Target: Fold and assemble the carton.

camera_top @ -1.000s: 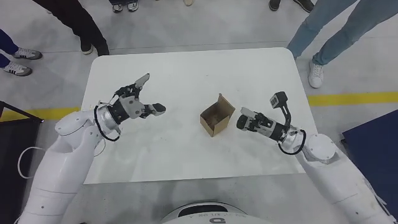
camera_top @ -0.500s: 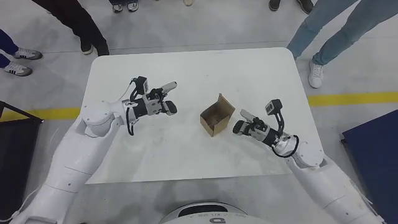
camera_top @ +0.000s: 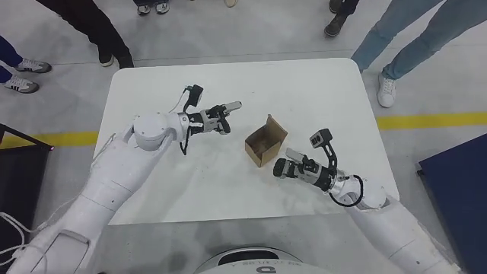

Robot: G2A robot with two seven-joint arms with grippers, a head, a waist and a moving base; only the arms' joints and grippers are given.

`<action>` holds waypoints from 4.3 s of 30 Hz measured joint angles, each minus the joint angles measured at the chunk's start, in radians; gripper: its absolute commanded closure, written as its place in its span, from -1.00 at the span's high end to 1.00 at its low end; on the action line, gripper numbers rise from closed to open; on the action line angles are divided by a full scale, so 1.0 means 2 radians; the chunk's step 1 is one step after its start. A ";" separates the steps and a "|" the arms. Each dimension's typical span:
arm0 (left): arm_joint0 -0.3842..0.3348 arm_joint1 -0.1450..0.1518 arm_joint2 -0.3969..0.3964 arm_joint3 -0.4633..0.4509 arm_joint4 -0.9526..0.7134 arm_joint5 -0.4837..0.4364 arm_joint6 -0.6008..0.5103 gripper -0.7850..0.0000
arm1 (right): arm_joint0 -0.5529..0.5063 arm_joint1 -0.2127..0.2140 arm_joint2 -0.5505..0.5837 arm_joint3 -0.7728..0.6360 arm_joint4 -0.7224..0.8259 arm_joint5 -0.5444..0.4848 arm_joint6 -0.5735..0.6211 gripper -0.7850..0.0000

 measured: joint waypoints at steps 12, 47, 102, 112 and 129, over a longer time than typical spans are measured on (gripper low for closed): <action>-0.069 -0.050 0.078 0.105 -0.049 -0.023 -0.022 1.00 | 0.041 -0.021 -0.035 0.053 -0.035 -0.028 -0.064 1.00; 0.149 0.014 -0.130 -0.081 -0.031 -0.060 -0.079 1.00 | 0.122 -0.022 0.005 0.058 -0.243 0.149 -0.065 0.31; 0.248 0.031 -0.220 -0.140 -0.056 -0.090 -0.063 1.00 | 0.203 -0.053 -0.145 -0.110 -0.639 0.501 -0.002 -1.00; 0.252 0.032 -0.220 -0.144 -0.045 -0.073 -0.063 1.00 | 0.180 -0.051 -0.131 -0.144 -0.684 0.540 -0.003 -0.19; 0.252 0.039 -0.224 -0.171 0.045 -0.026 -0.048 1.00 | 0.060 -0.046 0.037 -0.123 -0.389 0.323 -0.106 0.84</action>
